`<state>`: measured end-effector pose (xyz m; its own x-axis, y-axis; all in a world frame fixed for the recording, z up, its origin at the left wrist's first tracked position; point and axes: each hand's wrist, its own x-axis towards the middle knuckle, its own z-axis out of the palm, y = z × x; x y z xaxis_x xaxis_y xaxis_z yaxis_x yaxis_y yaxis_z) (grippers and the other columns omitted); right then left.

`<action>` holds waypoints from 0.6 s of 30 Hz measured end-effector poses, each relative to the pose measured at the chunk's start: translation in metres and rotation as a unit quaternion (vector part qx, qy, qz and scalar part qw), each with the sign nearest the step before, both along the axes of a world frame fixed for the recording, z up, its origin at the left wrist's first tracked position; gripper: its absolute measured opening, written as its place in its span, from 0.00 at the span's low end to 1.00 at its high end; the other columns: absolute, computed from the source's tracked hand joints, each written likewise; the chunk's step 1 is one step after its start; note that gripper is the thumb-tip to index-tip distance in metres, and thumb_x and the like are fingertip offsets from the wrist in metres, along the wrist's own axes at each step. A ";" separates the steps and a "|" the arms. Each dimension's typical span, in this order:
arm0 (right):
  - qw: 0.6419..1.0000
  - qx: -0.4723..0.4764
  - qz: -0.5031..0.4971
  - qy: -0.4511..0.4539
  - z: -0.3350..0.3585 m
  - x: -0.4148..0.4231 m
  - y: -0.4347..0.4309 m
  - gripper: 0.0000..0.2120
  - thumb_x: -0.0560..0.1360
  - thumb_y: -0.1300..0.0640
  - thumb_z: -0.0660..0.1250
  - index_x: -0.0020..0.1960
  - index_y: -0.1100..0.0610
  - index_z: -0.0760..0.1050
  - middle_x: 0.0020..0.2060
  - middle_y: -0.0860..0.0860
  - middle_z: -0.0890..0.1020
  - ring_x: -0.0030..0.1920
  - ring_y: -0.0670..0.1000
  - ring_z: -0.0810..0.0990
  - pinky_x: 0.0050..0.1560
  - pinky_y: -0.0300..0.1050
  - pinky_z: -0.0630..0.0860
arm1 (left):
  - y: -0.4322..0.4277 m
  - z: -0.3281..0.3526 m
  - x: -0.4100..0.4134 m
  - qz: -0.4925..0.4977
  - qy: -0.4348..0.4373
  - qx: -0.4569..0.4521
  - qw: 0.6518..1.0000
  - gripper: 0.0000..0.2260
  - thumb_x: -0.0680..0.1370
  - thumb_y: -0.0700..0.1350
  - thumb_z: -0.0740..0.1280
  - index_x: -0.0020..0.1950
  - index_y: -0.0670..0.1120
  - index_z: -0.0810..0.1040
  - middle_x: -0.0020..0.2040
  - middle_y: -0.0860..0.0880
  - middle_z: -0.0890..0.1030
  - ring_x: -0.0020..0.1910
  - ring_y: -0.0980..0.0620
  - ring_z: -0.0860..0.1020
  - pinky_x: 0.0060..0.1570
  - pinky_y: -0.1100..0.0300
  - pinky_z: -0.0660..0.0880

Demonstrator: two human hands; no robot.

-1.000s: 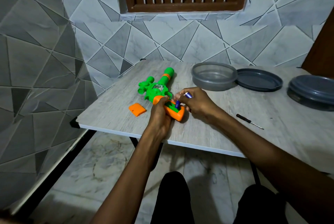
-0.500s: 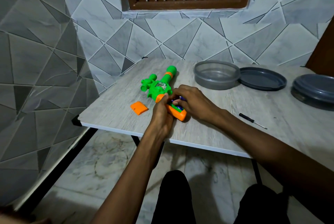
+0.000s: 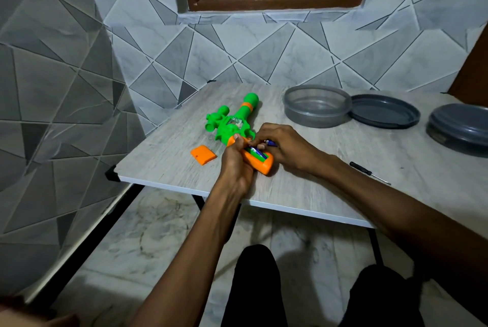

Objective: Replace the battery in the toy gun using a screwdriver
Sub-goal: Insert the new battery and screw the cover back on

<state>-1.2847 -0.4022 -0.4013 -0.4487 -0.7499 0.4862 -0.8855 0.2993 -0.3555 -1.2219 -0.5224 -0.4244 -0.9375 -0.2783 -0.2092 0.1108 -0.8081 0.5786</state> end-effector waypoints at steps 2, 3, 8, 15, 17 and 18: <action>1.000 0.002 0.003 0.003 0.000 -0.002 -0.002 0.09 0.74 0.60 0.68 0.53 0.55 0.82 0.45 0.49 0.80 0.46 0.44 0.78 0.47 0.45 0.77 | -0.001 -0.001 -0.002 0.007 -0.003 0.002 1.000 0.08 0.83 0.46 0.58 0.56 0.42 0.71 0.38 0.43 0.78 0.37 0.49 0.77 0.53 0.50 0.75; 1.000 0.000 0.003 0.005 -0.001 -0.003 -0.002 0.09 0.74 0.61 0.68 0.52 0.55 0.82 0.45 0.49 0.80 0.46 0.44 0.78 0.47 0.45 0.77 | -0.001 -0.001 -0.002 0.008 -0.005 0.001 1.000 0.08 0.83 0.46 0.58 0.56 0.42 0.71 0.37 0.43 0.78 0.36 0.49 0.77 0.51 0.51 0.75; 0.999 -0.035 -0.001 -0.015 -0.009 -0.004 -0.003 0.06 0.75 0.61 0.67 0.50 0.57 0.81 0.44 0.51 0.80 0.46 0.47 0.79 0.46 0.46 0.77 | -0.002 -0.001 -0.003 0.006 -0.018 -0.014 1.000 0.11 0.84 0.44 0.56 0.64 0.41 0.69 0.43 0.41 0.78 0.34 0.49 0.77 0.43 0.53 0.78; 0.998 -0.043 -0.026 -0.044 -0.007 -0.001 -0.009 0.03 0.73 0.62 0.69 0.46 0.58 0.79 0.43 0.51 0.80 0.45 0.48 0.78 0.47 0.40 0.74 | -0.002 -0.007 -0.006 -0.010 -0.006 -0.046 0.999 0.09 0.81 0.39 0.59 0.58 0.37 0.73 0.53 0.37 0.78 0.47 0.45 0.78 0.68 0.44 0.69; 0.997 -0.053 -0.022 -0.048 -0.008 -0.001 -0.010 0.02 0.72 0.63 0.69 0.45 0.59 0.79 0.42 0.50 0.79 0.44 0.47 0.78 0.46 0.35 0.72 | -0.003 -0.009 -0.008 -0.003 -0.013 -0.059 0.998 0.07 0.80 0.37 0.59 0.55 0.37 0.73 0.53 0.36 0.78 0.47 0.45 0.78 0.68 0.43 0.68; 0.997 -0.058 -0.022 -0.052 -0.009 -0.001 -0.009 0.02 0.73 0.64 0.69 0.45 0.59 0.80 0.42 0.50 0.78 0.44 0.46 0.78 0.46 0.33 0.71 | -0.004 -0.010 -0.009 -0.002 -0.016 -0.067 0.998 0.06 0.80 0.37 0.59 0.54 0.37 0.73 0.53 0.35 0.77 0.48 0.44 0.78 0.68 0.43 0.69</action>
